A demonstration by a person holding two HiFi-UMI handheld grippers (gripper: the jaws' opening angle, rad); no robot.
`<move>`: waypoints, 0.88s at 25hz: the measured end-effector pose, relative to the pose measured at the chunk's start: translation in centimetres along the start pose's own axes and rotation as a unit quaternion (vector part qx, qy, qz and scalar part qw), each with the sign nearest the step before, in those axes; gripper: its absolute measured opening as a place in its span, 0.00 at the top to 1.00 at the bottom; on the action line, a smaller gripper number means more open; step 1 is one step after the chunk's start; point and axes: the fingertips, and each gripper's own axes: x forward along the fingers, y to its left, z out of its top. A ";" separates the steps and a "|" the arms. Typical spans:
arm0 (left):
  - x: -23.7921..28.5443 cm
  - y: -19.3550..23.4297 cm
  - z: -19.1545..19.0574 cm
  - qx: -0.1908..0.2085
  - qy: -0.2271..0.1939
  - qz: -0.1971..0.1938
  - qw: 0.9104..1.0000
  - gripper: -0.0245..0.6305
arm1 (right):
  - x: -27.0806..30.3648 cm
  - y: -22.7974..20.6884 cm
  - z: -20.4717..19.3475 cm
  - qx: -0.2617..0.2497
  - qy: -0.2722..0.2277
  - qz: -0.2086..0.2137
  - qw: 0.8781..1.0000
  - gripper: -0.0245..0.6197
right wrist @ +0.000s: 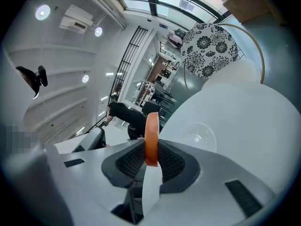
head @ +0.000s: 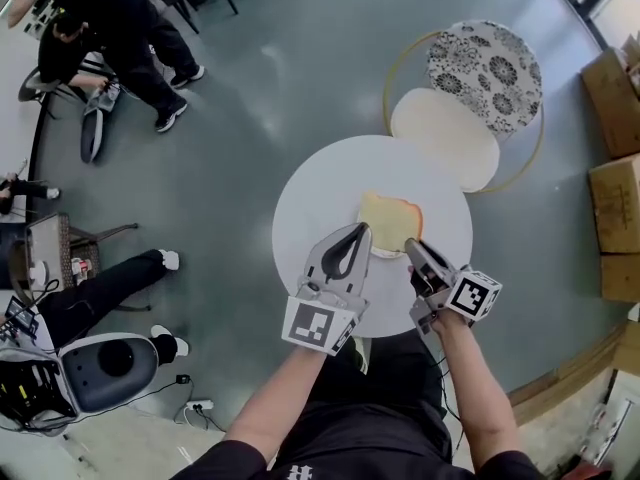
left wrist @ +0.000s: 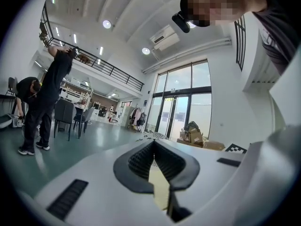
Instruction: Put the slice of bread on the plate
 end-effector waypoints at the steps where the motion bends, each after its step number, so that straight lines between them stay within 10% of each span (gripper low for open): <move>1: 0.1 0.1 -0.3 0.000 0.002 0.001 1.000 0.95 | 0.1 -0.5 -0.2 0.003 0.002 -0.004 1.000 0.83; 13: 1.7 0.6 -2.1 0.008 0.013 0.006 1.000 0.95 | 0.6 -5.6 -1.1 0.023 0.023 -0.066 0.997 0.82; 22: 1.8 0.6 -2.2 0.008 0.025 0.013 1.000 0.95 | 0.7 -8.2 -1.7 -0.091 0.067 -0.180 0.977 0.79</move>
